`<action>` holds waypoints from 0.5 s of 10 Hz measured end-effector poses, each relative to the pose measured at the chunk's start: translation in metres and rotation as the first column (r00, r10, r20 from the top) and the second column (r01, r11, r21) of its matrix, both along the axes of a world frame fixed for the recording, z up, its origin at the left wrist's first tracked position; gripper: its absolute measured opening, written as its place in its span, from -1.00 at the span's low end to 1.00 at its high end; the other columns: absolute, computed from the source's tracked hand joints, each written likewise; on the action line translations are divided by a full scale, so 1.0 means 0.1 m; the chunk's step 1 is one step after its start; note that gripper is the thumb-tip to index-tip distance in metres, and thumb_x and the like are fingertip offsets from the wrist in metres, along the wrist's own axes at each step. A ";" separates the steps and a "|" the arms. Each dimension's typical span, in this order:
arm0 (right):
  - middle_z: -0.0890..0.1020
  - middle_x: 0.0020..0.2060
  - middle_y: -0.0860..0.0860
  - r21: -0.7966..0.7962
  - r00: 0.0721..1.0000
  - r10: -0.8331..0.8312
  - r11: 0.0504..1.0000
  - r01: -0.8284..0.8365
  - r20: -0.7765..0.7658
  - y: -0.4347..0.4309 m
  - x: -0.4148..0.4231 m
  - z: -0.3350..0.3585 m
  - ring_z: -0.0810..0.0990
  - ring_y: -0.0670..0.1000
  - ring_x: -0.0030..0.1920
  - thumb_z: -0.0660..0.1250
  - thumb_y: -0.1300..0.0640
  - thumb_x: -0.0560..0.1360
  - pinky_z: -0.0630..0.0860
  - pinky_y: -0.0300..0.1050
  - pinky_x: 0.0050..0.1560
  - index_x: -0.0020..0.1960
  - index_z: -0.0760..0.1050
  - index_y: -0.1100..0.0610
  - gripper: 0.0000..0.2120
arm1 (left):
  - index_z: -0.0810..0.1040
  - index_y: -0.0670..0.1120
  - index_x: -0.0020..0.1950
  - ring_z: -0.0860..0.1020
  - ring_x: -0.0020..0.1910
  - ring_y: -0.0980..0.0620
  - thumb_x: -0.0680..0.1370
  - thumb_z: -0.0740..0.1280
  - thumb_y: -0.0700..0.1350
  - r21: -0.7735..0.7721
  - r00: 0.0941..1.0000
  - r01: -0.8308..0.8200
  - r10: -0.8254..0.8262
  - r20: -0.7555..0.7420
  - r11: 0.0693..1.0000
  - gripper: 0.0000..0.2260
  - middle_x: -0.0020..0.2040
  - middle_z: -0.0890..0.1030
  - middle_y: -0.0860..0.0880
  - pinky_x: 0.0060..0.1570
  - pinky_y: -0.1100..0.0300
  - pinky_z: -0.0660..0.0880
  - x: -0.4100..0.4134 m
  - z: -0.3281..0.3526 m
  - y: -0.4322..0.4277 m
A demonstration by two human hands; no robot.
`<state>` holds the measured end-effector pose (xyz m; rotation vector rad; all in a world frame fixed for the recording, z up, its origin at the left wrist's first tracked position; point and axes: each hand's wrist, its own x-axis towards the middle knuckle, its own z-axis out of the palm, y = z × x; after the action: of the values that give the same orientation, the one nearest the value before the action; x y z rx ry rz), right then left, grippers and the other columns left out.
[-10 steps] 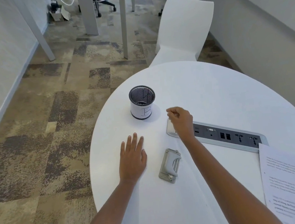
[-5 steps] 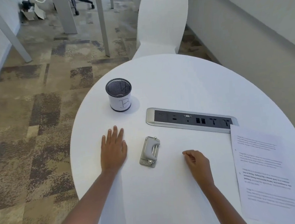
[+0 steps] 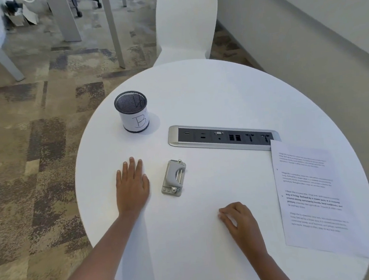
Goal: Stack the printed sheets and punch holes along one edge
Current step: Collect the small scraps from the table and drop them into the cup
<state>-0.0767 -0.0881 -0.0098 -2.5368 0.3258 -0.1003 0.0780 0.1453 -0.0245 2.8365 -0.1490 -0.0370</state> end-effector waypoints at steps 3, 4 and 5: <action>0.60 -0.22 0.05 -0.065 0.997 -0.075 0.995 0.075 0.004 0.13 0.04 0.01 0.55 0.08 -0.15 0.40 0.21 0.42 0.46 -0.18 -0.27 -0.19 0.60 0.21 -0.94 | 0.42 -0.23 0.33 0.40 0.34 -0.29 0.49 -0.05 -0.07 -0.018 1.000 -0.013 0.013 -0.003 1.000 -0.49 0.37 0.43 -0.29 0.31 -0.22 0.32 -0.05 -0.01 -0.01; 0.60 -0.21 0.07 -0.113 0.997 -0.071 0.991 0.069 -0.014 0.16 0.06 0.06 0.54 0.10 -0.14 0.35 0.20 0.46 0.50 -0.10 -0.30 -0.19 0.57 0.23 -0.89 | 0.45 -0.25 0.31 0.43 0.31 -0.31 0.50 -0.02 -0.08 -0.020 1.000 -0.010 0.010 0.000 1.000 -0.51 0.34 0.45 -0.30 0.27 -0.24 0.36 -0.05 -0.02 -0.01; 0.60 -0.20 0.11 -0.171 0.999 -0.040 0.985 0.034 -0.032 0.19 0.09 0.12 0.55 0.14 -0.14 0.32 0.24 0.47 0.52 -0.01 -0.37 -0.19 0.55 0.25 -0.89 | 0.45 -0.25 0.30 0.44 0.31 -0.31 0.50 -0.02 -0.09 -0.020 1.000 -0.008 0.008 0.000 1.000 -0.52 0.34 0.45 -0.30 0.26 -0.23 0.36 -0.05 -0.02 -0.01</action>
<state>-0.0682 -0.0693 0.0018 -2.7052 0.3935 -0.1010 0.0726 0.1446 -0.0260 2.8166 -0.1373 -0.0340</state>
